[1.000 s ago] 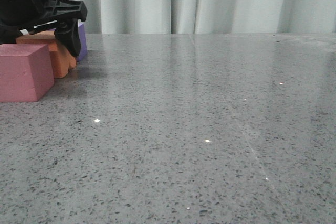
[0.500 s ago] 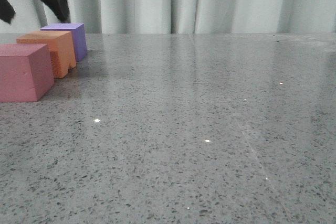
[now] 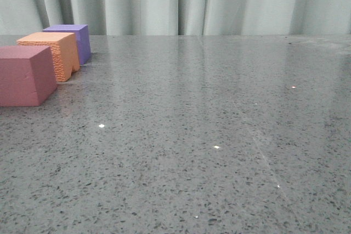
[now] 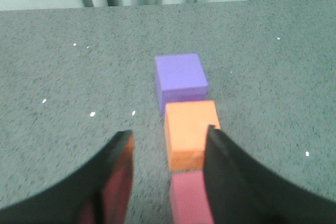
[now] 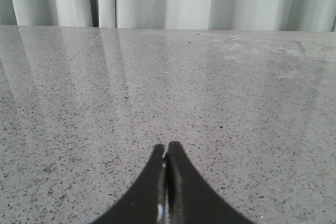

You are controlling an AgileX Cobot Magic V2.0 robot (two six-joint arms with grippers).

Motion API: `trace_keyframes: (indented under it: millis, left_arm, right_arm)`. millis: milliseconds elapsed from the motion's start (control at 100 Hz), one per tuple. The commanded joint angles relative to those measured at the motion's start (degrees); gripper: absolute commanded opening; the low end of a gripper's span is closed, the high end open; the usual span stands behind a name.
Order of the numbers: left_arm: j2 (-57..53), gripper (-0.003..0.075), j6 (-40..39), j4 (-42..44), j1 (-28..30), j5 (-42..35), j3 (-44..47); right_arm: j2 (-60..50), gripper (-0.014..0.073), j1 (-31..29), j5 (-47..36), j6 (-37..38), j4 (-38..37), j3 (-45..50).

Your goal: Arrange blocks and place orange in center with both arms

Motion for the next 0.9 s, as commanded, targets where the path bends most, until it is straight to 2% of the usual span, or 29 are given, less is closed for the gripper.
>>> trace_keyframes:
  millis: [0, 150, 470, 810, 890]
  left_arm:
    - [-5.47, 0.0147, 0.08, 1.21, 0.08, -4.20, 2.91]
    - [-13.89, -0.0021, 0.08, 1.32, 0.08, -4.86, 10.79]
    - [-25.43, -0.0019, 0.08, 1.57, 0.08, -6.61, 22.83]
    - [-25.57, -0.0019, 0.08, 1.57, 0.08, -6.61, 24.85]
    - [-25.57, -0.0019, 0.08, 4.00, 0.08, -7.26, 24.85]
  right_arm:
    - [-1.07, -0.0067, -0.33, -4.78, -0.55, 0.03, -0.77]
    - [-1.07, -0.0067, -0.33, -4.78, -0.55, 0.03, -0.77]
    - [-1.07, -0.0067, -0.33, -4.78, -0.55, 0.03, -0.77]
    - [-1.07, -0.0067, -0.33, -4.78, -0.55, 0.03, -0.77]
    - [-1.07, -0.0067, -0.33, -4.78, -0.55, 0.03, -0.77]
